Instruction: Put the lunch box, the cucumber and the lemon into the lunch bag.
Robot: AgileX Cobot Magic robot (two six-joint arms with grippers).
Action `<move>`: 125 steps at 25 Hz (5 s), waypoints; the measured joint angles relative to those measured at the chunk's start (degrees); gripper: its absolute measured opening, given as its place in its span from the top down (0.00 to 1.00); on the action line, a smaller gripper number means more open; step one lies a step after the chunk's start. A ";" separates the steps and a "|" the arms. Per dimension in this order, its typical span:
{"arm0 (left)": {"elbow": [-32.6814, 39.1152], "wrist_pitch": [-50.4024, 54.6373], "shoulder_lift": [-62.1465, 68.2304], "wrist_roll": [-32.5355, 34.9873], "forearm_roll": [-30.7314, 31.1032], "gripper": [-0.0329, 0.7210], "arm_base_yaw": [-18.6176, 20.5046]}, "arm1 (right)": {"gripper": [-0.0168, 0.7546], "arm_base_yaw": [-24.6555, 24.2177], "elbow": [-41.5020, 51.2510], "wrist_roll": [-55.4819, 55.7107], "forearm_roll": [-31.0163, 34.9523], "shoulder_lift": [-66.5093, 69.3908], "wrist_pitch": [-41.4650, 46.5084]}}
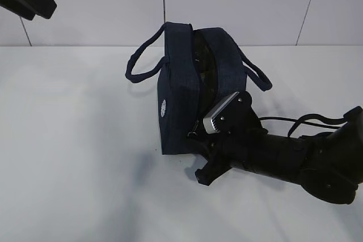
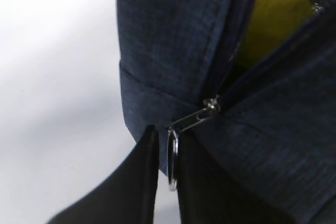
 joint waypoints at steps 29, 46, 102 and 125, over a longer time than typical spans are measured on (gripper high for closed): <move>0.00 0.03 0.23 0.00 -0.49 0.66 0.00 | 0.96 0.00 0.00 4.86 -0.42 -9.59 14.69; 0.00 0.03 3.02 0.00 -1.26 0.66 0.00 | 0.96 0.16 0.00 6.51 -0.53 -17.29 27.29; 24.37 -29.96 6.80 31.10 -14.85 0.60 -8.70 | 0.96 0.16 -10.79 6.51 -1.58 -22.41 27.48; 24.37 -46.25 14.82 34.40 -18.38 0.45 -15.42 | 0.96 0.16 -10.79 7.72 9.72 -22.41 27.79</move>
